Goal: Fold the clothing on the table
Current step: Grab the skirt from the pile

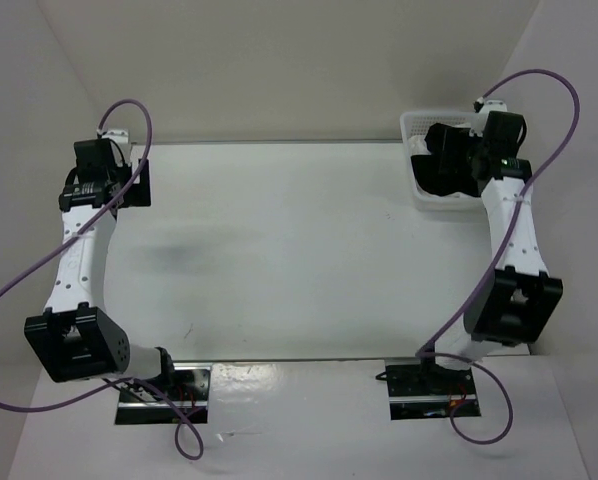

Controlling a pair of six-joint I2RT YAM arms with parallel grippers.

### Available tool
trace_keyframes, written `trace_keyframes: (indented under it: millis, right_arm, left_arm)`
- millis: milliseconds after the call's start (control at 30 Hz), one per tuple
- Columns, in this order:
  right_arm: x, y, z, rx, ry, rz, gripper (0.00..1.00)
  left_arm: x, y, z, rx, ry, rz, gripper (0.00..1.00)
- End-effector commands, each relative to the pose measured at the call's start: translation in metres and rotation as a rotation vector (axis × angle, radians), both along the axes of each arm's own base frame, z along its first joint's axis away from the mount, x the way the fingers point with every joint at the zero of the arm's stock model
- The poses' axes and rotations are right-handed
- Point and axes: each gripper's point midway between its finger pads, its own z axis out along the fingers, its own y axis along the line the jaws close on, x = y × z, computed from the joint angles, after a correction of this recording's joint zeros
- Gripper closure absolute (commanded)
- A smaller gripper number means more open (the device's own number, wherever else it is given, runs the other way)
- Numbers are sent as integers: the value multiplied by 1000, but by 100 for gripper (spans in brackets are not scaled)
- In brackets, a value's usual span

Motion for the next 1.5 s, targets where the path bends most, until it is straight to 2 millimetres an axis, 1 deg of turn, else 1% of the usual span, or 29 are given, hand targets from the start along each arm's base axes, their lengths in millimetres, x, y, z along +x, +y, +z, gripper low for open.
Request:
trace_keyframes:
  millis: [0,33,133,167,233,267,300,333,367,433,467,500,533,567,600,633,667,700,900,1033,1067,1133,1167,1233,1300,1333,1367,1400,1467]
  right_arm:
    - [39,0,-5,57,11,31,1]
    - [55,-1,-22,78,45,33,1]
    - [80,-6,-39,91,58,26,6]
    - [96,-9,-47,93,65,26,8]
    - [108,-11,-57,70,95,27,9]
    - [116,-14,-54,63,87,20,9]
    - [123,-13,-71,48,121,27,9]
    - [128,-11,-76,37,130,34,10]
    - [135,-15,-72,18,112,29,10]
    - [147,-16,-88,-5,132,26,10]
    - [155,-20,-81,-18,110,13,10]
    - [159,-21,-97,-13,140,13,10]
    - [165,-25,-94,-30,130,7,10]
    - [167,-27,-98,-35,134,-2,10]
    - [171,-28,-112,-32,155,-2,10]
    - [175,-28,-113,-32,151,-2,10]
    - [177,-31,-126,-36,172,-11,10]
    - [178,-33,-122,-42,164,-19,10]
    - [191,-42,-151,-73,200,-34,10]
    - [196,-45,-170,-75,227,-41,10]
    - [197,-39,-182,-80,248,-26,13]
    - [198,-41,-187,-84,260,-32,17]
    - [199,-41,-197,-82,273,-32,20]
    - [200,-42,-203,-87,288,-25,35]
    - [201,-36,-206,-87,295,-15,56]
    - [199,-37,-207,-91,307,-22,83]
    - [201,-32,-203,-101,299,-8,95]
    - [199,-33,-199,-106,302,-15,100]
    - [198,-33,-189,-108,290,-16,100]
  left_arm:
    - [11,-8,8,-90,-87,-7,1]
    - [9,-11,7,-117,-91,-20,1]
    - [7,-13,1,-149,-94,-19,1]
    - [4,-11,1,-162,-102,-9,1]
    - [-5,-15,0,-182,-109,-25,1]
    - [-9,-12,0,-180,-110,-28,1]
    - [-11,-11,0,-185,-113,-27,1]
    - [-15,-12,-4,-181,-104,-32,1]
    - [-18,-8,-1,-177,-115,-21,1]
    - [-24,-4,-9,-173,-80,-6,1]
    - [-28,-5,-9,-175,-76,-5,1]
    - [-29,-6,-13,-176,-64,-17,1]
    - [-30,-7,-9,-173,-76,-18,1]
    - [-34,-8,-12,-166,-64,-25,1]
    - [-35,-5,-12,-166,-65,-16,1]
    - [-40,-6,-15,-170,-53,-15,1]
    - [-43,-7,-13,-161,-52,-21,1]
    - [-42,-8,-13,-167,-53,-28,1]
    - [-65,-5,-22,-189,-26,-30,1]
    - [-69,-1,-23,-213,-37,-26,1]
    - [-68,-4,-22,-222,-40,-39,1]
    - [-68,-3,-22,-235,-38,-38,1]
    - [-66,-1,-21,-241,-41,-39,1]
    - [-66,-3,-18,-248,-43,-47,1]
    - [-66,0,-21,-253,-35,-37,1]
    - [-66,-1,-21,-258,-37,-44,1]
    - [-66,-1,-21,-258,-37,-44,1]
    - [-64,-2,-24,-268,-31,-50,1]
    - [-64,-4,-24,-273,-32,-57,1]
